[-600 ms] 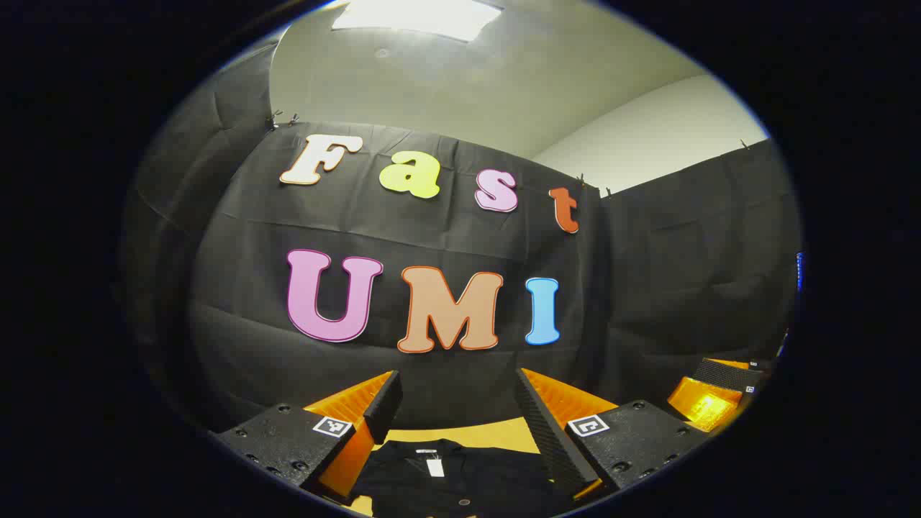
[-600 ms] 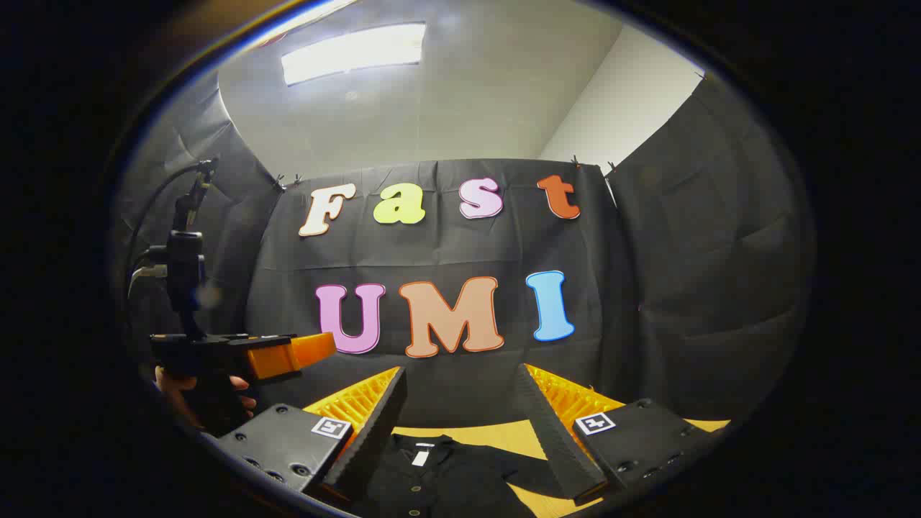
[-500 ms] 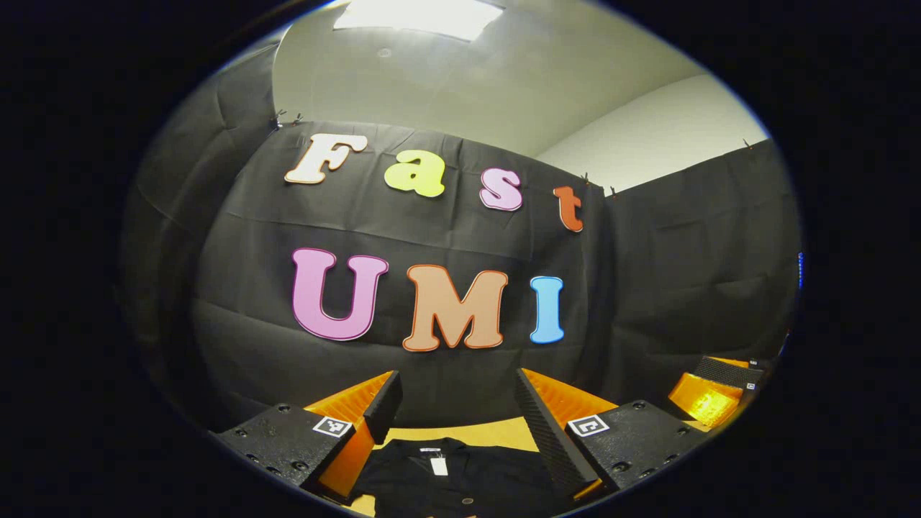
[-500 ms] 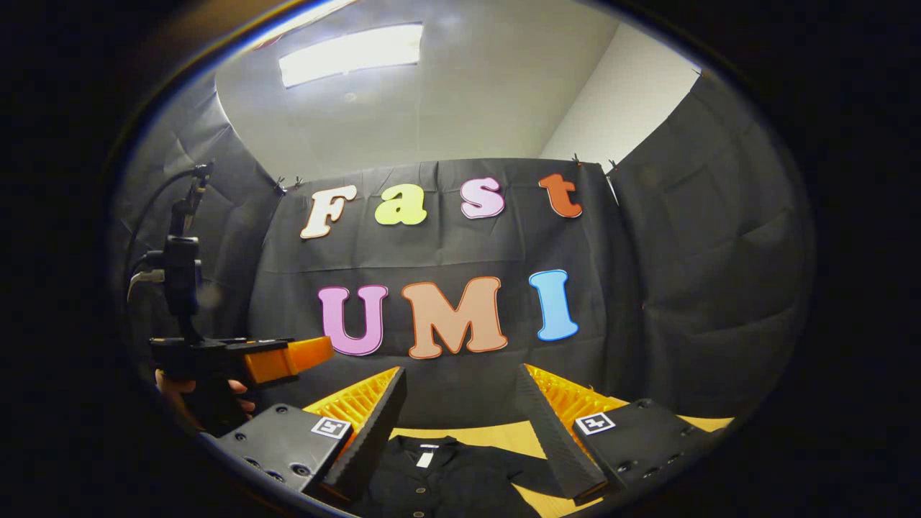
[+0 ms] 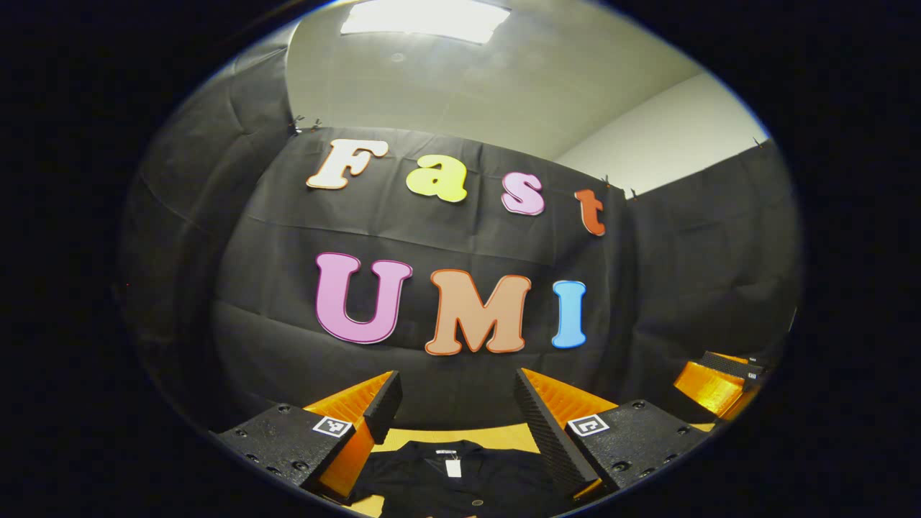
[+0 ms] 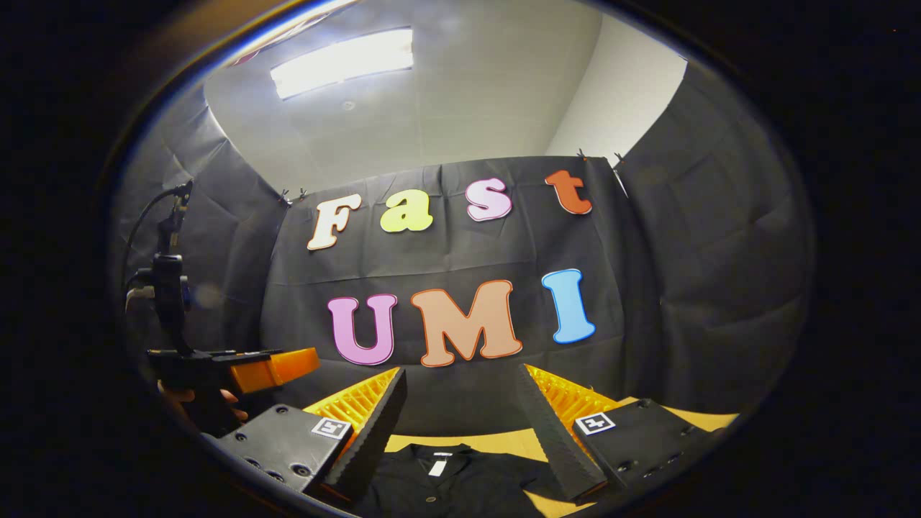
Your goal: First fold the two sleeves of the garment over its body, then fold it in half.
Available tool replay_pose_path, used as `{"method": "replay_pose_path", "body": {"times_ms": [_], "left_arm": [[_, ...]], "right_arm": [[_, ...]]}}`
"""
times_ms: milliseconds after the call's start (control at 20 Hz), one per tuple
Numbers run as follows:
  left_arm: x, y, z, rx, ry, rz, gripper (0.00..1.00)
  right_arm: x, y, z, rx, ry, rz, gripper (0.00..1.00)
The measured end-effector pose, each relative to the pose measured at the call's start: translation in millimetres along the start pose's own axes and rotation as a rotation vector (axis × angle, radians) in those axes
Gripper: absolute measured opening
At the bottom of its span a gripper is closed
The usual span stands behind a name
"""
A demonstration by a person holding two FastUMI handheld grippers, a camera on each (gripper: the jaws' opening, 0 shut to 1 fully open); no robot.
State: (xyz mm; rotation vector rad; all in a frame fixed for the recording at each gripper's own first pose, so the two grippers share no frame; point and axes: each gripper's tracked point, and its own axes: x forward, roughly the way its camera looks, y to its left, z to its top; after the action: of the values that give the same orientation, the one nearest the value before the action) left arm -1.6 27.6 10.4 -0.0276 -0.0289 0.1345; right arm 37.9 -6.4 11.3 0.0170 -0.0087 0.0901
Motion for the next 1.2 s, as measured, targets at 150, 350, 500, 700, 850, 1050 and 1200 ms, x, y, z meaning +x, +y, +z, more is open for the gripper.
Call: {"method": "replay_pose_path", "body": {"times_ms": [150, 350, 500, 700, 850, 1050, 1200], "left_arm": [[5, -2, 7, 0.023, -0.012, 0.023, 0.92], [7, 1, 10, 0.055, -0.033, 0.061, 0.92], [7, -5, 3, 0.05, -0.018, 0.065, 0.92], [8, -7, 7, 0.069, -0.046, 0.083, 0.92], [8, 0, 6, 0.074, -0.059, 0.131, 0.92], [4, 11, 8, 0.101, -0.045, 0.12, 0.92], [1, 20, 4, 0.119, -0.035, 0.107, 0.92]], "right_arm": [[14, -5, 12, -0.027, -0.027, 0.02, 0.94], [28, -8, 9, -0.023, -0.025, 0.056, 0.97], [32, -11, 10, -0.015, -0.023, 0.069, 0.97], [43, -21, 4, -0.025, -0.01, 0.086, 0.97], [53, -25, -4, -0.019, 0.003, 0.12, 0.94], [58, -32, -9, 0.005, 0.023, 0.059, 0.94], [62, -22, -7, 0.032, 0.015, 0.045, 0.96]]}}
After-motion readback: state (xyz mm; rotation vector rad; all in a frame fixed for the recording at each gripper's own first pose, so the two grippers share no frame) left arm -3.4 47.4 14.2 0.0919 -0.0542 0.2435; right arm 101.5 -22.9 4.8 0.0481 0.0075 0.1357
